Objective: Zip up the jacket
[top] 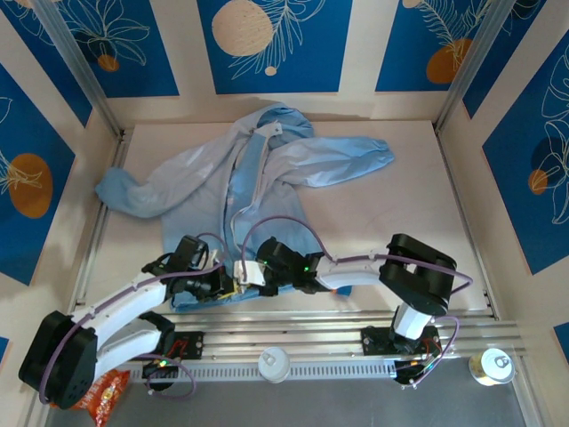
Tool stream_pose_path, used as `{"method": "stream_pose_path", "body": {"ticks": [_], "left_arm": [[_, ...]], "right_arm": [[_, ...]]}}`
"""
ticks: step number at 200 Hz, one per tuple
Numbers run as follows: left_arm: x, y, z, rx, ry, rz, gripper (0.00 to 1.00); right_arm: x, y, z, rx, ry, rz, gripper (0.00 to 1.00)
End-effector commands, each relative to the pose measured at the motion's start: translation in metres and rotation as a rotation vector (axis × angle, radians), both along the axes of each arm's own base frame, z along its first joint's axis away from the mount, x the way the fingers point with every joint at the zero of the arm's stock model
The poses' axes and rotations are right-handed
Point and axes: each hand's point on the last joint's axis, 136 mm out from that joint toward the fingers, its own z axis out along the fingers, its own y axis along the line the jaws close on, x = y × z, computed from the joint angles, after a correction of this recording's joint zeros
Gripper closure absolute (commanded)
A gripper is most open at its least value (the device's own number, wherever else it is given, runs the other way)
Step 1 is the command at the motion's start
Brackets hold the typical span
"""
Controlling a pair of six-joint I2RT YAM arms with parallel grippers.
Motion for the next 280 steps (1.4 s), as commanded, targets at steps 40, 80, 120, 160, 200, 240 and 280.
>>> {"method": "stream_pose_path", "body": {"ticks": [40, 80, 120, 160, 200, 240, 280], "left_arm": [[0.001, -0.011, 0.004, -0.083, 0.017, -0.011, 1.00], [0.004, -0.016, 0.010, -0.114, 0.014, -0.006, 1.00], [0.004, -0.016, 0.012, -0.124, 0.012, -0.001, 1.00], [0.005, -0.018, 0.011, -0.135, 0.014, 0.004, 1.00], [0.007, -0.020, 0.012, -0.142, 0.012, 0.003, 1.00], [0.006, -0.019, 0.010, -0.134, 0.017, -0.002, 1.00], [0.005, -0.018, 0.009, -0.127, 0.020, -0.008, 1.00]], "right_arm": [[-0.018, 0.000, -0.001, -0.009, -0.029, 0.007, 0.73], [-0.010, 0.000, -0.014, -0.039, -0.036, -0.033, 0.66], [-0.007, 0.000, -0.020, -0.049, -0.032, -0.057, 0.61], [-0.005, 0.000, -0.023, -0.053, -0.033, -0.064, 0.59], [-0.002, 0.002, -0.024, -0.048, -0.020, -0.076, 0.60], [0.000, -0.002, -0.025, -0.064, -0.013, -0.079, 0.73], [0.001, -0.005, -0.026, -0.075, -0.017, -0.081, 0.77]]}}
